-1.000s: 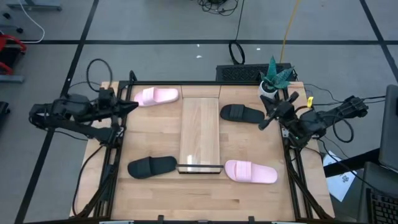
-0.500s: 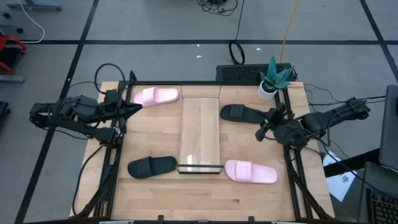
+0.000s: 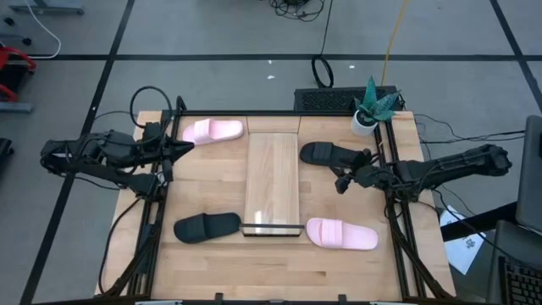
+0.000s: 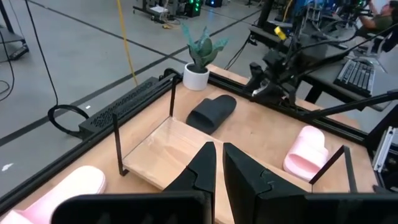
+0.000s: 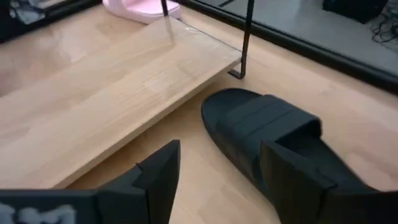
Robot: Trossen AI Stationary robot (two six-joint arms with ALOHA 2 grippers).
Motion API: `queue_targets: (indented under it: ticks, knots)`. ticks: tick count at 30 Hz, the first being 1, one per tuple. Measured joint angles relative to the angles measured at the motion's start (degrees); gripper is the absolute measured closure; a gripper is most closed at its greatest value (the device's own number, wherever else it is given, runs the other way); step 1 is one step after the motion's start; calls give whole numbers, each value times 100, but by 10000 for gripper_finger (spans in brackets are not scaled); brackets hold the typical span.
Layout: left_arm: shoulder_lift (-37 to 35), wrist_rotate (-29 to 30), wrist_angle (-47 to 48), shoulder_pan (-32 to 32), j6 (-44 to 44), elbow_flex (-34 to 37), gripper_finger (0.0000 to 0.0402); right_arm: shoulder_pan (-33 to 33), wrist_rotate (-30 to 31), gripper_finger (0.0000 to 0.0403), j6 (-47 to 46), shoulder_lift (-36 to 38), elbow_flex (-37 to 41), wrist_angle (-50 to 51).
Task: Pick and place slides into the shelf
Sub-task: Put the top black slipper on the shelf
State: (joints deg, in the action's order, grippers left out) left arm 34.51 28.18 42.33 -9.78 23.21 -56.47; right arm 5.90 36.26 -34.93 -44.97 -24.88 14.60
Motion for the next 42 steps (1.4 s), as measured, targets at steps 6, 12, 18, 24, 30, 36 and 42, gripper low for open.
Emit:
queue_targets:
  ticks: [6,12,18,24,30,36,42]
  knots:
    - [149,-127,89,-2,66,2,375,-652,-368,186,-353,0,863,-1312]
    - [279,-127,384,-1,261,2,375,-1299,-656,186,-1050,2,1339,-2289]
    - [428,-125,479,0,279,2,375,-1866,-1066,186,-1328,1,1374,-2365]
    - [489,-62,556,0,259,2,375,-2317,-1622,186,-1701,2,1374,-2342]
    - [487,44,788,0,261,2,375,-2579,-1994,186,-1906,0,1374,-2334]
    - [487,44,800,0,281,2,375,-2677,-2010,186,-1992,0,1374,-2294]
    - [487,46,804,0,279,2,375,-2696,-2059,186,-2149,-9,1376,-2296]
